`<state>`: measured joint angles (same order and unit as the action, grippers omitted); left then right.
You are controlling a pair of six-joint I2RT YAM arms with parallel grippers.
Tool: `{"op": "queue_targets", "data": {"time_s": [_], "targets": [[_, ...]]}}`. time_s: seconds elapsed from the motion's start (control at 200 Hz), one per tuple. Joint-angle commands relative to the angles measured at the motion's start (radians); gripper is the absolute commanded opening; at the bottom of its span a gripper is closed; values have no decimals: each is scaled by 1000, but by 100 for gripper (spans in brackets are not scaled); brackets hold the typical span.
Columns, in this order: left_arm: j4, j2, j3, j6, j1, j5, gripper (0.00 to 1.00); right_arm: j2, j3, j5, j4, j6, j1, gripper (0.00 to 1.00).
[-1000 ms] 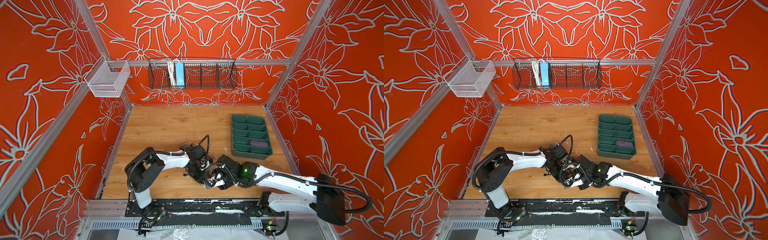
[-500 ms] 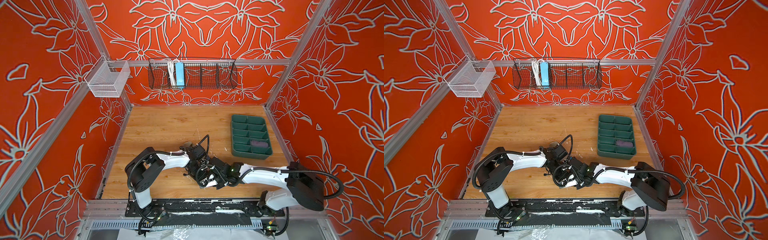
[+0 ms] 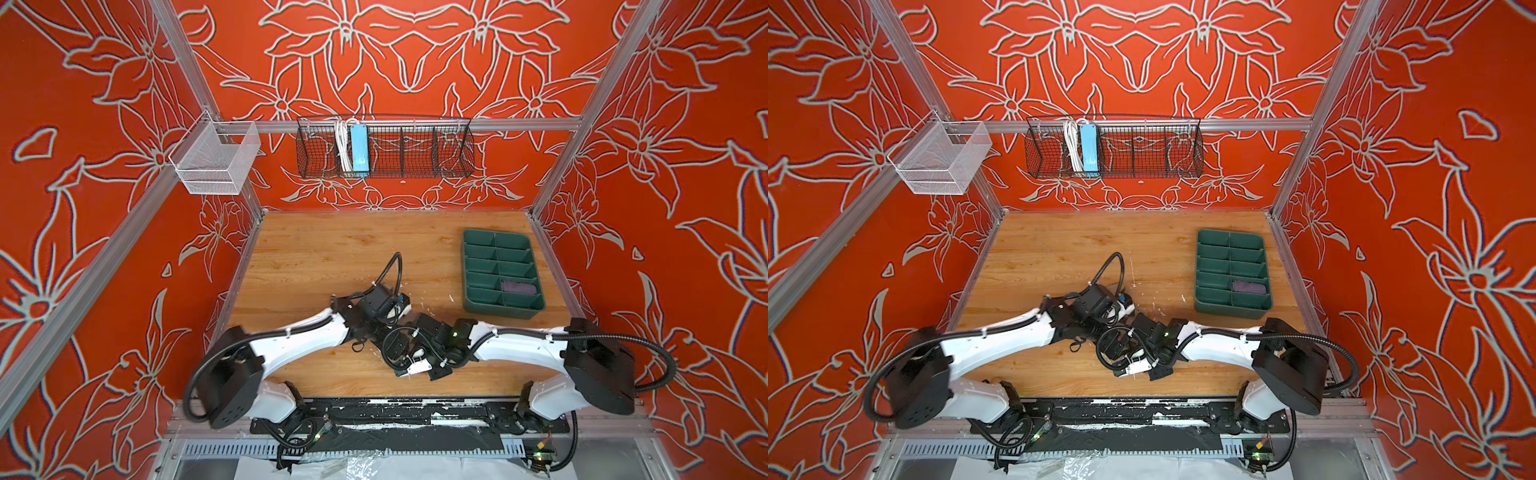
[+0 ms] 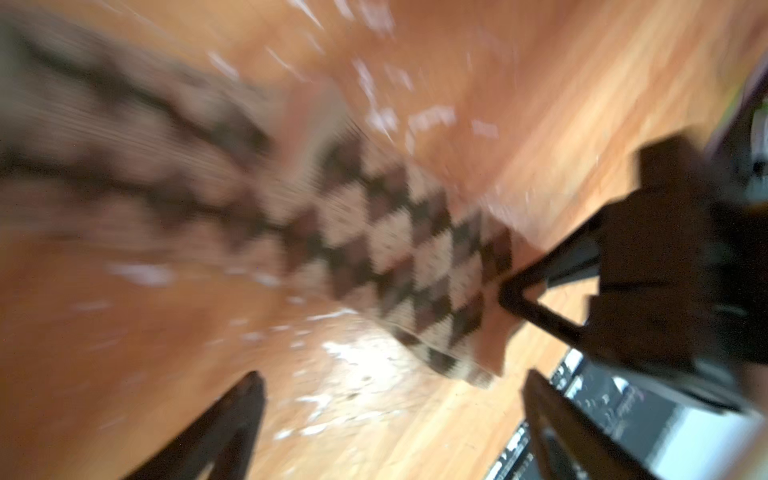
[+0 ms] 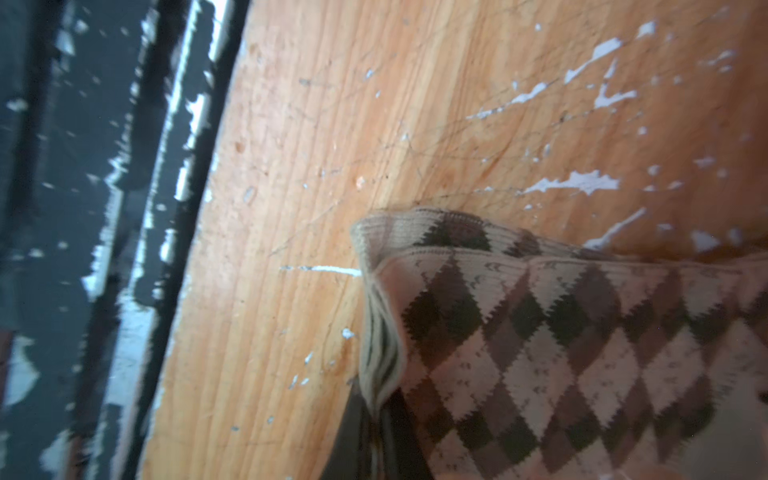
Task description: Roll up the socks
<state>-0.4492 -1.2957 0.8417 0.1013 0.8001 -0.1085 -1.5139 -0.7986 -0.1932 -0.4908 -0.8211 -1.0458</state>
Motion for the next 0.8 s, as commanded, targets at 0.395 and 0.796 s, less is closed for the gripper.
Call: {"op": "queue_targets", "data": {"time_s": [0.395,0.796], "targets": [[-89,843,-37,-641,-1,286,99,-472,-492,-419,-628,144,142,0],[-38,550,-198,-843,467,510,89,-692,-633,-467,-646,154,260,0]]}}
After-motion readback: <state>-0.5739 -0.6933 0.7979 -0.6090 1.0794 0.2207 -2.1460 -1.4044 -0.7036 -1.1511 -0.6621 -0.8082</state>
